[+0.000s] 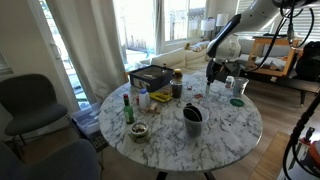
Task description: Remove the small bottle from the silver cup
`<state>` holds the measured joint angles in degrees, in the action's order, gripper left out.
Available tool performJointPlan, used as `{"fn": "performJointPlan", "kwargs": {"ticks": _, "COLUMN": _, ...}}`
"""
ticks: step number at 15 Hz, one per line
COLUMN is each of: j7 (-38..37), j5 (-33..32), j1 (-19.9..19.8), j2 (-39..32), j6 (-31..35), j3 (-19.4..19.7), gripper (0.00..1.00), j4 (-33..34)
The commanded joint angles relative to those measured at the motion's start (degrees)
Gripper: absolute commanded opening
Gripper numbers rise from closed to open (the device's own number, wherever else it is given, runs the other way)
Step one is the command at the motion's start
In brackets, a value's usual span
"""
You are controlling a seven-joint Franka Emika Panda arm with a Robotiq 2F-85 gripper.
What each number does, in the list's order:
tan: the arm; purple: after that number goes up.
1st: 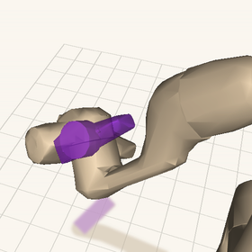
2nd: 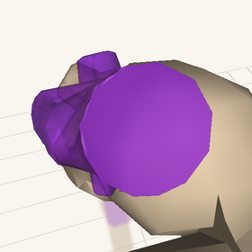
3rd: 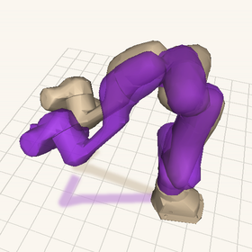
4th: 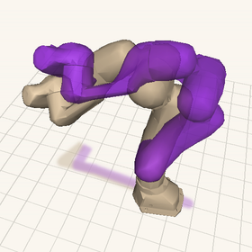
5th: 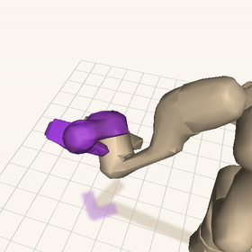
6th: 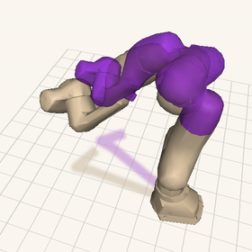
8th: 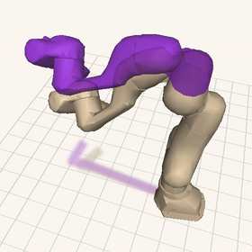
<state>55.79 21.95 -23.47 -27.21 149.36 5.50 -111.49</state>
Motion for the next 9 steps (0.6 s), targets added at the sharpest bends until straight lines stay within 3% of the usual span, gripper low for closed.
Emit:
{"fn": "performJointPlan", "kwargs": {"ticks": 1, "j7": -1.0, "j5": -2.2, "j1": -1.3, "j2": 3.3, "j6": -2.5, "j3": -1.1, "gripper": 0.92, "j4": -0.8}}
{"fn": "performJointPlan", "kwargs": {"ticks": 2, "j7": -0.5, "j5": -3.4, "j1": -1.0, "j2": 6.5, "j6": -3.0, "j3": -0.7, "gripper": 0.98, "j4": -2.6}}
{"fn": "performJointPlan", "kwargs": {"ticks": 5, "j7": 10.0, "j5": 1.0, "j1": -4.0, "j2": 15.7, "j6": -12.6, "j3": -3.6, "gripper": 1.0, "j4": -5.4}}
{"fn": "performJointPlan", "kwargs": {"ticks": 8, "j7": 17.2, "j5": 4.3, "j1": -2.1, "j2": 22.2, "j6": -25.4, "j3": -0.5, "gripper": 1.0, "j4": -6.1}}
{"fn": "performJointPlan", "kwargs": {"ticks": 9, "j7": 12.5, "j5": 2.5, "j1": 0.2, "j2": 17.5, "j6": -21.0, "j3": 1.1, "gripper": 1.0, "j4": -2.3}}
